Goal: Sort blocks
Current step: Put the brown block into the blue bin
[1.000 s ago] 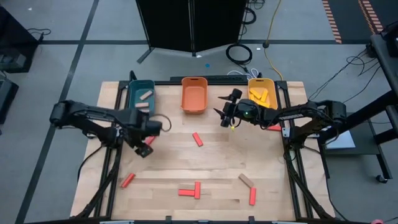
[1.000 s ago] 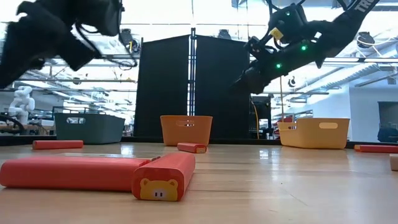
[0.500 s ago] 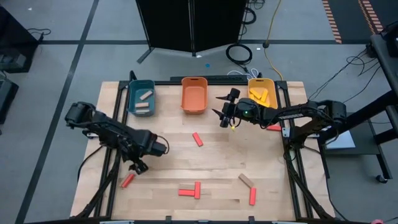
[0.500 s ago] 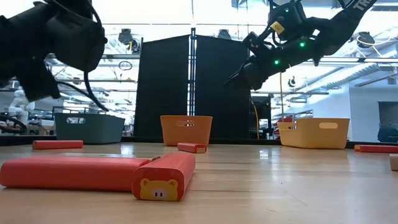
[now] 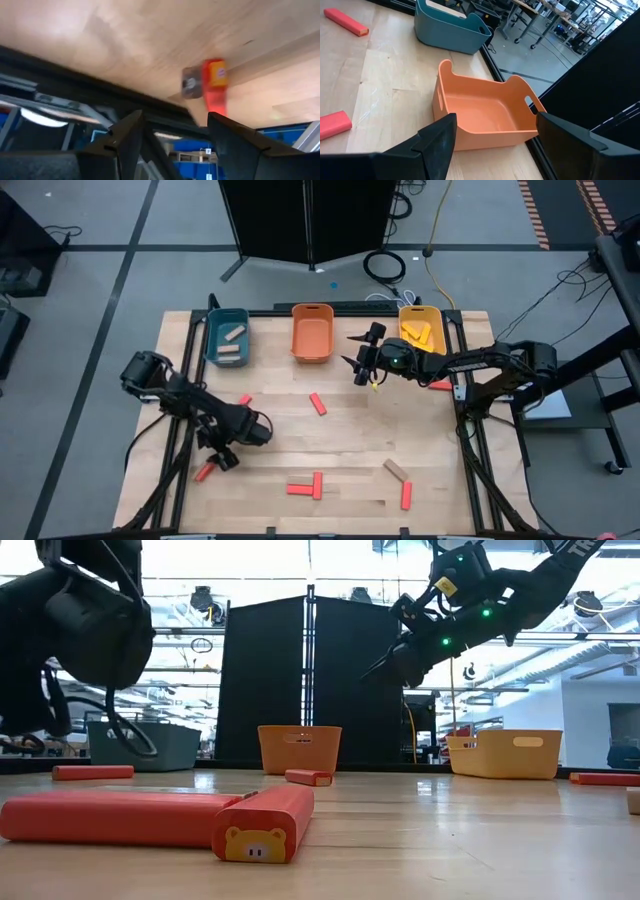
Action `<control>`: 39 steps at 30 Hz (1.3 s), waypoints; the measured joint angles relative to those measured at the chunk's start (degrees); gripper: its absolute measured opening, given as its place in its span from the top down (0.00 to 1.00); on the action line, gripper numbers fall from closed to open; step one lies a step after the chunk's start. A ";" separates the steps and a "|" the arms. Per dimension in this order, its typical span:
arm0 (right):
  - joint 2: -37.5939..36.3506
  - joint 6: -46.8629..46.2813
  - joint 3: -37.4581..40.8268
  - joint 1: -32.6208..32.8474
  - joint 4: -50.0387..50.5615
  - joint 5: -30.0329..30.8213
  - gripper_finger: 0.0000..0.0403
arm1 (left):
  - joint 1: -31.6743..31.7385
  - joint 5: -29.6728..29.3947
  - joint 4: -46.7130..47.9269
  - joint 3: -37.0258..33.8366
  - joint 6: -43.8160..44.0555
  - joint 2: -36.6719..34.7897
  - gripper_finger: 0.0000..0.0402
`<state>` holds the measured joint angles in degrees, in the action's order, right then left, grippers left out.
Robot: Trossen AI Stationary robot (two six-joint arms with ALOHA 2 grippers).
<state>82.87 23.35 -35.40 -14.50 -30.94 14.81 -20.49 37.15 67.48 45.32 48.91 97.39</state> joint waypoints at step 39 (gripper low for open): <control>0.00 -0.15 0.00 -0.01 -0.05 -0.13 0.34 | -1.40 -0.40 -8.59 0.26 4.35 -0.02 0.45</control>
<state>82.87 23.20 -35.40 -14.51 -30.98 14.68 -21.89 36.75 58.89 45.58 53.26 97.36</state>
